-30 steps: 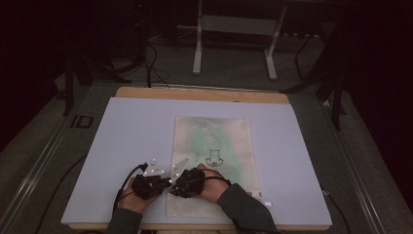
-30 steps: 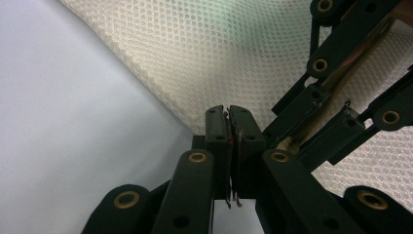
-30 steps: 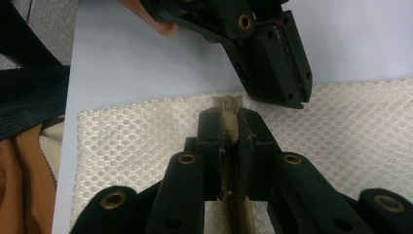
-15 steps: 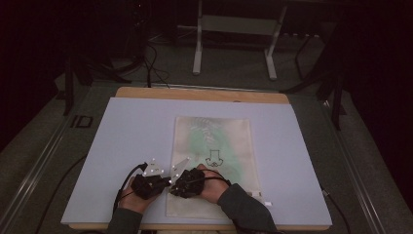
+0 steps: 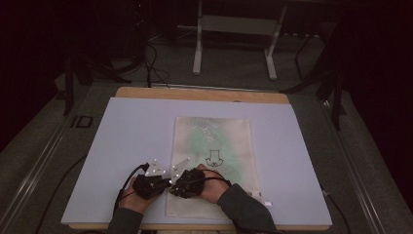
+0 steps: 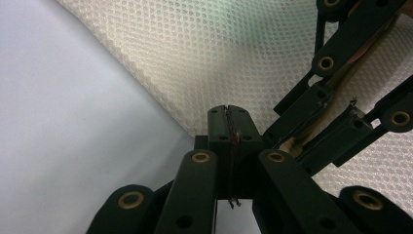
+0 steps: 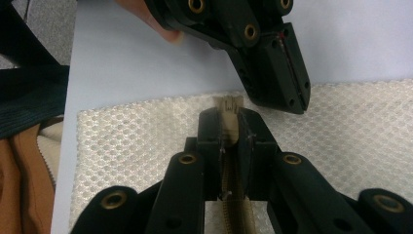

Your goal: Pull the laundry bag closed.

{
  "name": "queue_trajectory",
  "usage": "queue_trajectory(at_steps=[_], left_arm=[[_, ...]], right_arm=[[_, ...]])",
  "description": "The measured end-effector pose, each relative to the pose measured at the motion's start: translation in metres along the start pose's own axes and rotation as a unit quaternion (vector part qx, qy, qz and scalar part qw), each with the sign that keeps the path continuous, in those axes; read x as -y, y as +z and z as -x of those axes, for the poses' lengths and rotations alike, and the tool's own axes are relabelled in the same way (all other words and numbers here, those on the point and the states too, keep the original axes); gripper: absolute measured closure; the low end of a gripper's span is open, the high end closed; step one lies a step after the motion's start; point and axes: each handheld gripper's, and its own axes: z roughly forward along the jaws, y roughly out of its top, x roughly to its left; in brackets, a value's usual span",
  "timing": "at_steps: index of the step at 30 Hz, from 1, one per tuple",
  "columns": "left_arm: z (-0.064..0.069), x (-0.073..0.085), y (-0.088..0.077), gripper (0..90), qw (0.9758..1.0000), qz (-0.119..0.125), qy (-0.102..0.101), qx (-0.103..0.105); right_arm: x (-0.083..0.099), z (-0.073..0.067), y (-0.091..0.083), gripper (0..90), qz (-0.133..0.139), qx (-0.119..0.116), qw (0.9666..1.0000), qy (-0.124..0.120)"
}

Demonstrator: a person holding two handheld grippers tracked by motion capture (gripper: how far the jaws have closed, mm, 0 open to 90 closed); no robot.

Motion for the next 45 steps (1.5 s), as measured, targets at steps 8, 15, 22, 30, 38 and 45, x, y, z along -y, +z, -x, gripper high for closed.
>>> queue_trajectory(at_steps=[8, 15, 22, 30, 38, 45], left_arm=[[0.000, -0.001, 0.000, 89.2, 0.9997, -0.010, -0.020, -0.003], [0.004, -0.001, 0.000, 89.4, 0.9997, -0.015, -0.008, -0.018], [0.005, -0.002, 0.000, 89.4, 0.9997, -0.015, -0.008, -0.019], [0.004, -0.002, 0.000, 89.4, 0.9997, -0.015, -0.009, -0.018], [0.006, -0.002, 0.000, 89.4, 0.9996, -0.016, -0.007, -0.022], [0.011, -0.003, 0.000, 89.3, 0.9989, -0.018, 0.009, -0.041]], right_arm=[[0.002, -0.001, 0.000, 81.8, 0.005, 0.001, 1.0000, 0.000], [0.004, -0.001, -0.003, 82.4, 0.005, 0.002, 1.0000, -0.002], [0.006, -0.001, -0.004, 82.4, 0.006, 0.005, 1.0000, -0.002], [0.009, 0.000, -0.009, 82.5, -0.003, 0.008, 0.9999, -0.011], [0.014, -0.001, -0.012, 82.5, -0.008, 0.008, 0.9999, -0.011], [0.017, 0.000, -0.013, 82.4, -0.004, 0.008, 0.9999, -0.009]])
